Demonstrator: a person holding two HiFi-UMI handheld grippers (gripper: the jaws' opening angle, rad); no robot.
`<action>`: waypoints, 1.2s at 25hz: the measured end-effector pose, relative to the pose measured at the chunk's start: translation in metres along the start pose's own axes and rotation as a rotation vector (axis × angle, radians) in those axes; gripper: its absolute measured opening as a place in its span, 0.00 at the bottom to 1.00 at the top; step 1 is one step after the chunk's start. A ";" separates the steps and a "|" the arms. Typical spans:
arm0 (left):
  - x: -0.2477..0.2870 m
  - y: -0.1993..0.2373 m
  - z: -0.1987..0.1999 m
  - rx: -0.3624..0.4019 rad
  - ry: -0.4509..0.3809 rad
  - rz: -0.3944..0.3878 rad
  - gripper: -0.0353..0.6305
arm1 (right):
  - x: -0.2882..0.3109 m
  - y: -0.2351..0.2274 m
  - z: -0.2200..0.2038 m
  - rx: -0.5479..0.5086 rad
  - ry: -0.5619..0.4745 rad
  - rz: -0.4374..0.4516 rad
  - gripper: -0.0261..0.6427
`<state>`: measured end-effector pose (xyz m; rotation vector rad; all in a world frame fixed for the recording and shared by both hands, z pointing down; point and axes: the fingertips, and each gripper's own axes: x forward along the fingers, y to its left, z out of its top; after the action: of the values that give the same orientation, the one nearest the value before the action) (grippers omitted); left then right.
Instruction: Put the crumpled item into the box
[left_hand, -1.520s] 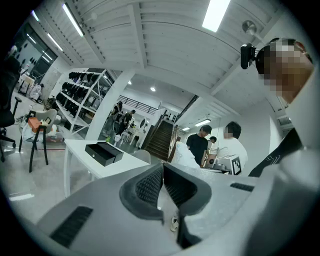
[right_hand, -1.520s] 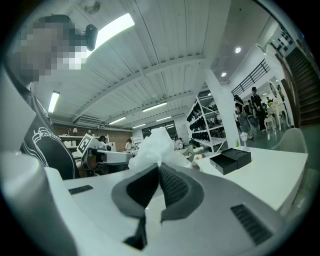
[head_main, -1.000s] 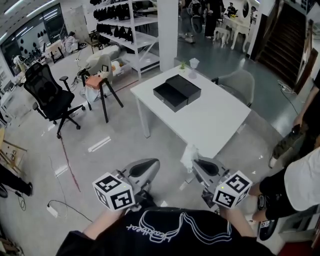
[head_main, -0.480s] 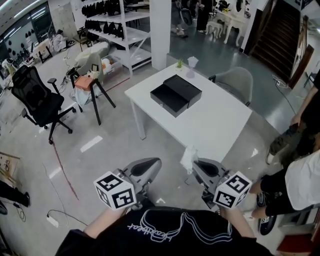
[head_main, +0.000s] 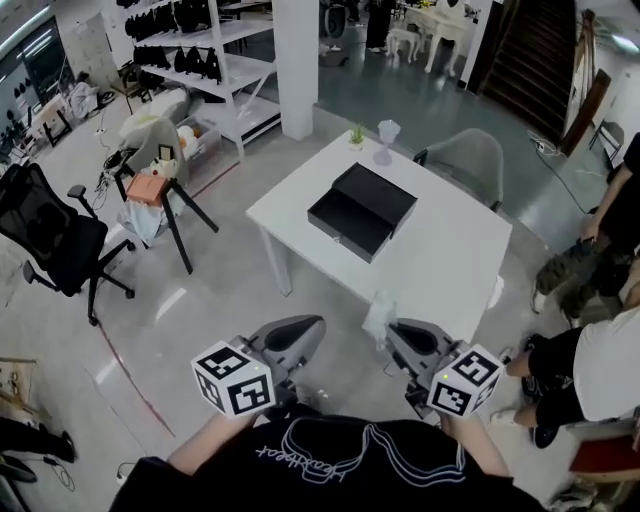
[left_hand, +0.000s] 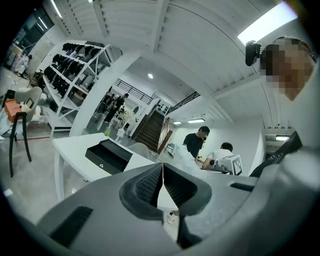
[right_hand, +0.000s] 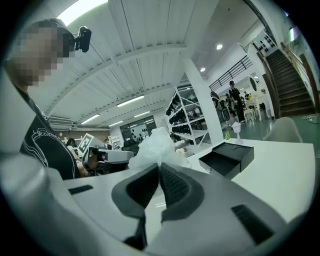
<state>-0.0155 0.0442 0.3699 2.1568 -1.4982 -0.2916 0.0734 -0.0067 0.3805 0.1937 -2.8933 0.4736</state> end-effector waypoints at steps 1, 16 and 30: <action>-0.001 0.011 0.006 0.001 0.011 -0.009 0.06 | 0.011 -0.001 0.003 0.000 0.002 -0.014 0.06; 0.015 0.115 0.036 -0.015 0.100 -0.077 0.06 | 0.104 -0.039 0.012 0.016 0.009 -0.145 0.06; 0.094 0.189 0.065 -0.014 0.153 -0.055 0.06 | 0.157 -0.141 0.033 0.048 0.033 -0.172 0.06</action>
<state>-0.1635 -0.1126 0.4197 2.1597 -1.3495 -0.1517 -0.0623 -0.1653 0.4271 0.4337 -2.8031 0.5096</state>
